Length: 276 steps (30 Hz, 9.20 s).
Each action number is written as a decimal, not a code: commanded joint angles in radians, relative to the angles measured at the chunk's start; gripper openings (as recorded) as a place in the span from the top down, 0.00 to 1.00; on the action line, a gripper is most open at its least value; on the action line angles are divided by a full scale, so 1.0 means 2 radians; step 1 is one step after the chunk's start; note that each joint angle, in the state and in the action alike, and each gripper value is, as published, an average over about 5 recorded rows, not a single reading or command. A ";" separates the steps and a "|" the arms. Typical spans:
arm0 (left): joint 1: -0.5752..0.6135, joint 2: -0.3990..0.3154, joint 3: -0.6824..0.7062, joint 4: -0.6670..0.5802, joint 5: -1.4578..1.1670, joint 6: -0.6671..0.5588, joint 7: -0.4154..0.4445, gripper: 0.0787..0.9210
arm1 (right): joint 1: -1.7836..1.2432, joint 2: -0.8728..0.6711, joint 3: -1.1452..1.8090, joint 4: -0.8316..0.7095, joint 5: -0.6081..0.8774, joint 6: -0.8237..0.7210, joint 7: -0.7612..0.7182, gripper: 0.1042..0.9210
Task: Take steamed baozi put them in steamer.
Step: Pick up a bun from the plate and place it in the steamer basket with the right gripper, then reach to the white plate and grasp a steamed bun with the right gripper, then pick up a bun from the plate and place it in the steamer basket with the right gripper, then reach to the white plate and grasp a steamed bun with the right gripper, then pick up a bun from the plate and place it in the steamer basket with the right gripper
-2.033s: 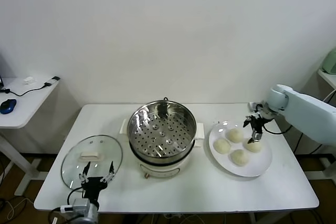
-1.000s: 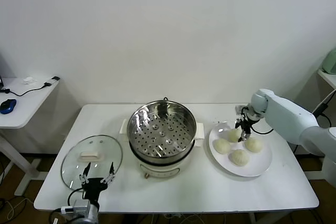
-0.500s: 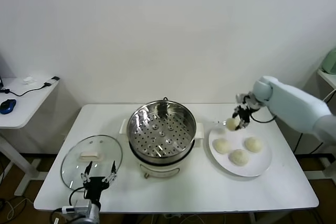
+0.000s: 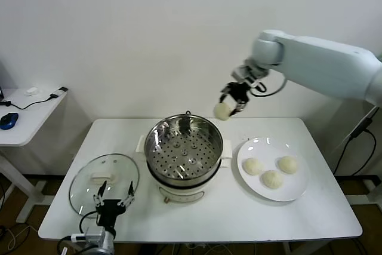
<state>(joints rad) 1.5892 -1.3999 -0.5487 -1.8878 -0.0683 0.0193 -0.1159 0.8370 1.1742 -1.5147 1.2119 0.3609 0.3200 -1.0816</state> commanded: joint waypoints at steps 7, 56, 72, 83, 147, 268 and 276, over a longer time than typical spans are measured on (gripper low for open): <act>0.002 0.001 -0.005 -0.007 -0.003 0.000 -0.001 0.12 | -0.123 0.110 0.051 -0.104 -0.265 0.194 0.044 0.40; 0.007 -0.006 -0.001 -0.025 -0.003 0.003 -0.007 0.12 | 0.130 -0.199 -0.241 0.100 0.163 -0.235 0.066 0.12; 0.011 -0.009 -0.006 -0.023 -0.001 0.005 -0.007 0.12 | -0.129 -0.200 -0.094 0.044 0.149 -0.350 0.116 0.12; 0.015 -0.009 -0.007 -0.017 0.000 0.002 -0.008 0.12 | -0.236 -0.146 -0.003 -0.047 0.100 -0.349 0.126 0.12; 0.017 -0.005 0.001 -0.044 -0.004 0.008 -0.010 0.12 | -0.046 0.132 -0.063 0.033 0.360 -0.472 0.242 0.40; 0.043 -0.018 0.013 -0.066 0.022 0.003 -0.018 0.12 | 0.096 0.054 -0.029 0.141 0.046 -0.055 0.020 0.36; 0.046 -0.016 0.005 -0.065 0.017 0.001 -0.020 0.12 | -0.011 0.096 -0.030 0.124 -0.065 0.038 0.032 0.36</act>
<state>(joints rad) 1.6791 -1.4352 -0.5340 -2.0199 -0.0306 0.0231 -0.1540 0.9188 1.1923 -1.5943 1.4349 0.4137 0.1427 -1.0130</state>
